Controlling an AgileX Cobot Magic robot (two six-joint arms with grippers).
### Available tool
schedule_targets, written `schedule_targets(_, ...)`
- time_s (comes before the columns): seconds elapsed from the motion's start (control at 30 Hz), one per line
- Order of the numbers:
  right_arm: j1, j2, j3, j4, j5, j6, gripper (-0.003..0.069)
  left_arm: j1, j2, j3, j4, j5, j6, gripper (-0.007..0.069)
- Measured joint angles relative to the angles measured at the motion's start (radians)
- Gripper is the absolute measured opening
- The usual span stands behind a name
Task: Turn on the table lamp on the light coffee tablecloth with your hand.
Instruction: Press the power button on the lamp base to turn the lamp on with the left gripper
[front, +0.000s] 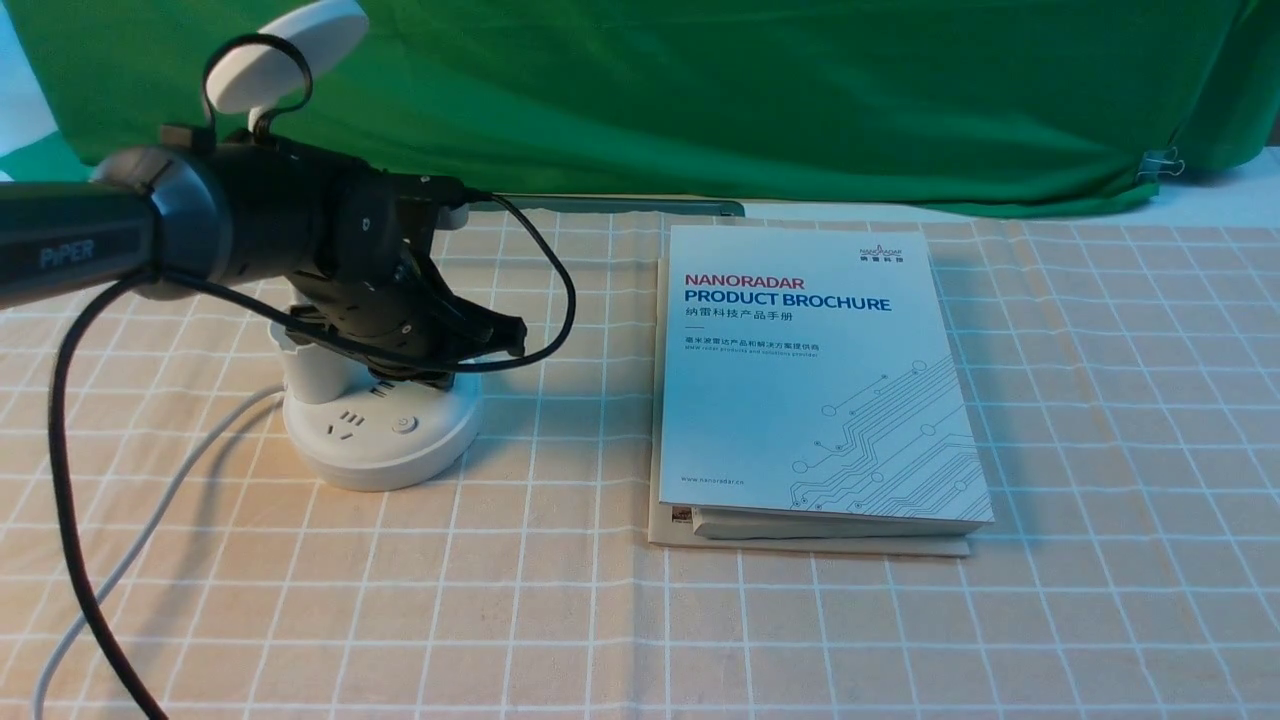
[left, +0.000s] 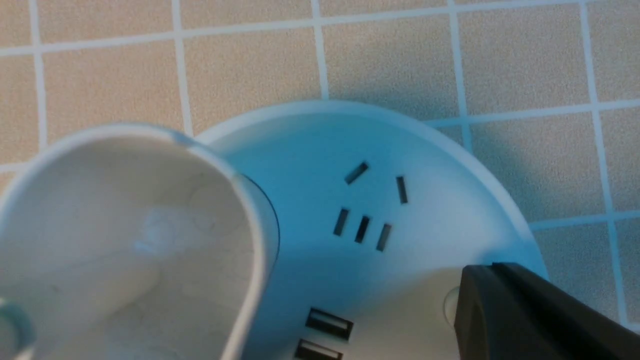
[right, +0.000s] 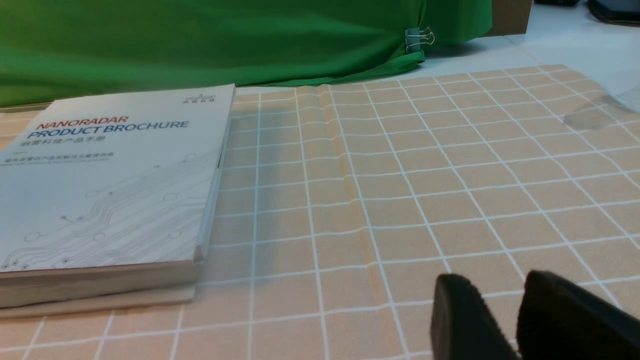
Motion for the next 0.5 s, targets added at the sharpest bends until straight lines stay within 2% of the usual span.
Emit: schedule_targets(0.5,0.0,0.0,0.0,0.0,0.0,0.0,0.0239,-0.001,-0.022,0.007,-0.02,-0.02,0.001,0.0002)
